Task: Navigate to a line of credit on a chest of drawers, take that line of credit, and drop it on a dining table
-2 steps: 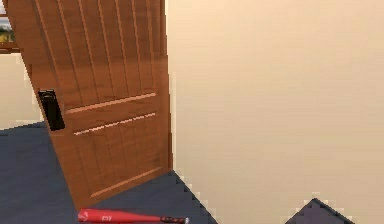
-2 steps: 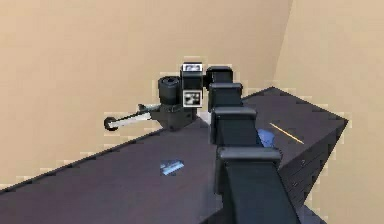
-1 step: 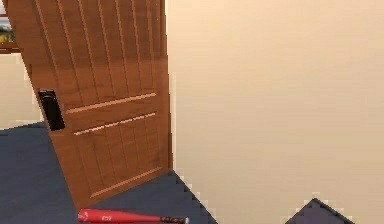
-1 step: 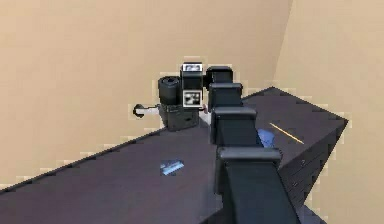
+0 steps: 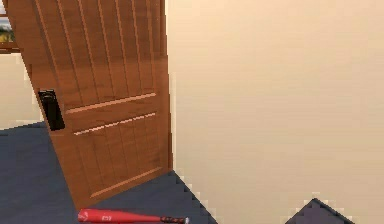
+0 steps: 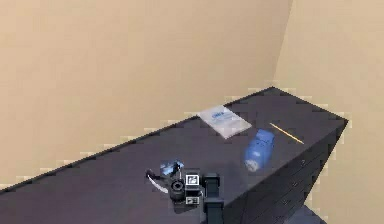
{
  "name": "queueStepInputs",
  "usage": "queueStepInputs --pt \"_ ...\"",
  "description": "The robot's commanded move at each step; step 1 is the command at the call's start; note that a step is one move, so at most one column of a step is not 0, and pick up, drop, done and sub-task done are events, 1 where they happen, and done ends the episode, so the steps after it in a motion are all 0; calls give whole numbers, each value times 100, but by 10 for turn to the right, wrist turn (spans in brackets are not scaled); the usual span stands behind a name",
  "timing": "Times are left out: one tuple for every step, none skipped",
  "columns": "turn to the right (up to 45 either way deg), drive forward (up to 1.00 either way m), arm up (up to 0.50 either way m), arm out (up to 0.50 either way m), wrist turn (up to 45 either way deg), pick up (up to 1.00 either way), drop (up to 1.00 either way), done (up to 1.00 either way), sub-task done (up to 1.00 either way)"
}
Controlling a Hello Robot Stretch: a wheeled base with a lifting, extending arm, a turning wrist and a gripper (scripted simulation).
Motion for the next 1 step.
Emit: queueStepInputs --pt "0 0 0 0 0 100 0 0 0"
